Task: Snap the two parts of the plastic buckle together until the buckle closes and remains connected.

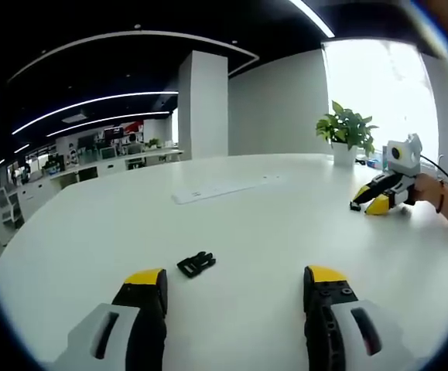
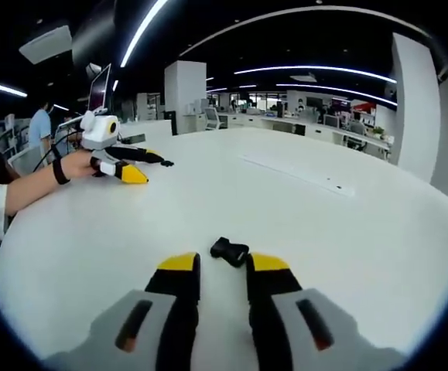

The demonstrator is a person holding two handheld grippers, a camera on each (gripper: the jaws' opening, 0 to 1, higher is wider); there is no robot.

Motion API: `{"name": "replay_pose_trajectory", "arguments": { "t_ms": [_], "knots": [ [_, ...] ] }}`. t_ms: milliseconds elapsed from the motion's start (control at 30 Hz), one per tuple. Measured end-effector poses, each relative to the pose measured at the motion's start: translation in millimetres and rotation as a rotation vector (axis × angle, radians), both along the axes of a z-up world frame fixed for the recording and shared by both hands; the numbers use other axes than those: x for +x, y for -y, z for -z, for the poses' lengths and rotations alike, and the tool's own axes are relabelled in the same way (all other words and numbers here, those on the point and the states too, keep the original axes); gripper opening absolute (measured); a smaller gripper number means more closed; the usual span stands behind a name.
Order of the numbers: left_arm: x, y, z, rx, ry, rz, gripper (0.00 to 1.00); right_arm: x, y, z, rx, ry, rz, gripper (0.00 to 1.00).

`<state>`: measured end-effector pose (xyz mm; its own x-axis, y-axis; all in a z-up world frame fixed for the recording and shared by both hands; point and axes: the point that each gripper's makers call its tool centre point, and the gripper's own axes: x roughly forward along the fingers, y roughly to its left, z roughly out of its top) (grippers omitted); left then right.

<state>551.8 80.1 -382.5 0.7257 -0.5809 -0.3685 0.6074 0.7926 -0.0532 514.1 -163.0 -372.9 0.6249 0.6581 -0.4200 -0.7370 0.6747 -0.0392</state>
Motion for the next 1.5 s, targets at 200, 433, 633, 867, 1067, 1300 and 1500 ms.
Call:
{"name": "replay_pose_trajectory", "arguments": {
  "t_ms": [200, 433, 633, 867, 1067, 1300, 1500],
  "knots": [
    [0.6, 0.0, -0.3, 0.001, 0.008, -0.001, 0.73, -2.6, -5.0, 1.1, 0.004, 0.007, -0.023, 0.16],
    [-0.7, 0.4, -0.2, 0.0, 0.008, -0.001, 0.73, -10.2, -9.3, 0.4, -0.005, 0.01, -0.042, 0.06],
    [-0.8, 0.4, -0.1, -0.001, 0.007, 0.0, 0.73, -13.4, -7.7, -0.9, -0.004, 0.017, -0.04, 0.09],
    [-1.9, 0.5, -0.2, -0.001, 0.007, -0.002, 0.72, -12.9, -10.9, -1.9, -0.005, 0.037, -0.028, 0.18],
    [-2.2, 0.6, -0.4, 0.0, 0.01, -0.002, 0.72, -9.9, -15.5, -2.1, -0.008, 0.068, -0.019, 0.32],
    [-1.7, 0.3, -0.4, -0.001, 0.009, -0.002, 0.72, -6.7, -21.5, -2.0, 0.003, 0.093, -0.013, 0.41],
    [-2.3, 1.0, -0.3, -0.001, 0.01, 0.001, 0.72, -7.4, -12.0, -2.3, -0.022, 0.096, -0.019, 0.4]
  ]
}}
